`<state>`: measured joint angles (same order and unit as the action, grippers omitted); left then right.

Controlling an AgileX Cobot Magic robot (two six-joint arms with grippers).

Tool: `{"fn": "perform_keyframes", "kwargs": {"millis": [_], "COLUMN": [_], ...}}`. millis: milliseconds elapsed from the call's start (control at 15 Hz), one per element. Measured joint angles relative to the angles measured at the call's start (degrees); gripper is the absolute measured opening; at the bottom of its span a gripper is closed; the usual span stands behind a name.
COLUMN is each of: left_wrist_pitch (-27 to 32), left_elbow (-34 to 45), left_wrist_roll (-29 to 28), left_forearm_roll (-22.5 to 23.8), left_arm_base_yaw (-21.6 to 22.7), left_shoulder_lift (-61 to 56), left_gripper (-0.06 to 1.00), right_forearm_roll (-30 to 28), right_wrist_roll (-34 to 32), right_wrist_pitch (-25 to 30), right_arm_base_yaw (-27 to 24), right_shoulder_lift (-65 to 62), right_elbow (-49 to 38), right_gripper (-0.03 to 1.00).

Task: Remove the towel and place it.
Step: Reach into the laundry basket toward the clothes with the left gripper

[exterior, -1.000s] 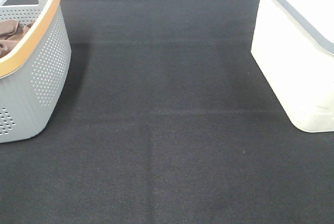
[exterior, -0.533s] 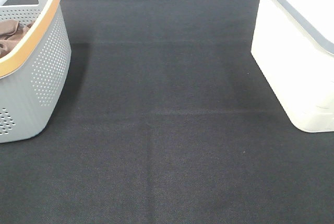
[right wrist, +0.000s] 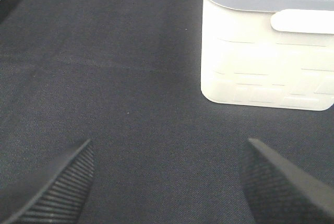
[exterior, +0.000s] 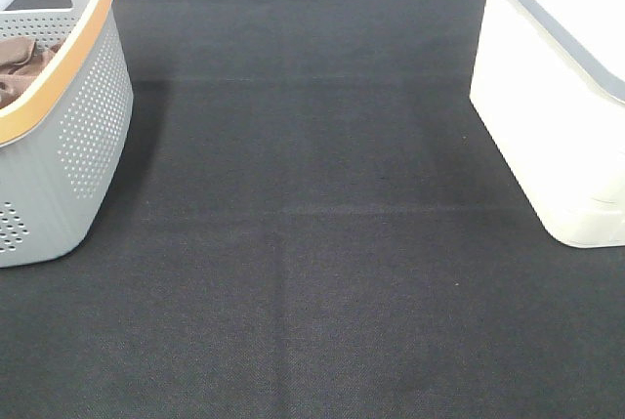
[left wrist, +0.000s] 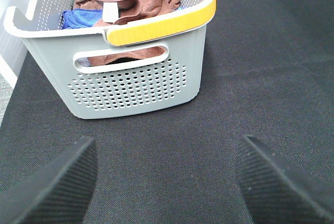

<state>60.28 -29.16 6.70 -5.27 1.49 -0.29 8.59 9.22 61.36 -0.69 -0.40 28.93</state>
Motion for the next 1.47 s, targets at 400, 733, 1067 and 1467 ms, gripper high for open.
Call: {"fn": "perform_keyframes", "kwargs": {"millis": [400, 733, 1067, 1467], "left_wrist_pitch": [0.0, 0.0, 0.0, -15.7], "left_elbow": [0.0, 0.0, 0.0, -2.5], "left_wrist_roll": [0.0, 0.0, 0.0, -5.2], "left_forearm_roll": [0.0, 0.0, 0.0, 0.2], "left_arm_base_yaw": [0.0, 0.0, 0.0, 0.0], "left_shoulder_lift": [0.0, 0.0, 0.0, 10.2], "left_gripper": [0.71, 0.71, 0.71, 0.71], "right_forearm_roll": [0.0, 0.0, 0.0, 0.0], "right_wrist_roll": [0.0, 0.0, 0.0, 0.0], "right_wrist_pitch": [0.0, 0.0, 0.0, 0.0], "right_arm_base_yaw": [0.0, 0.0, 0.0, 0.0], "right_shoulder_lift": [0.0, 0.0, 0.0, 0.0], "right_elbow": [0.0, 0.0, 0.0, 0.0], "right_gripper": [0.74, 0.74, 0.74, 0.74]}}
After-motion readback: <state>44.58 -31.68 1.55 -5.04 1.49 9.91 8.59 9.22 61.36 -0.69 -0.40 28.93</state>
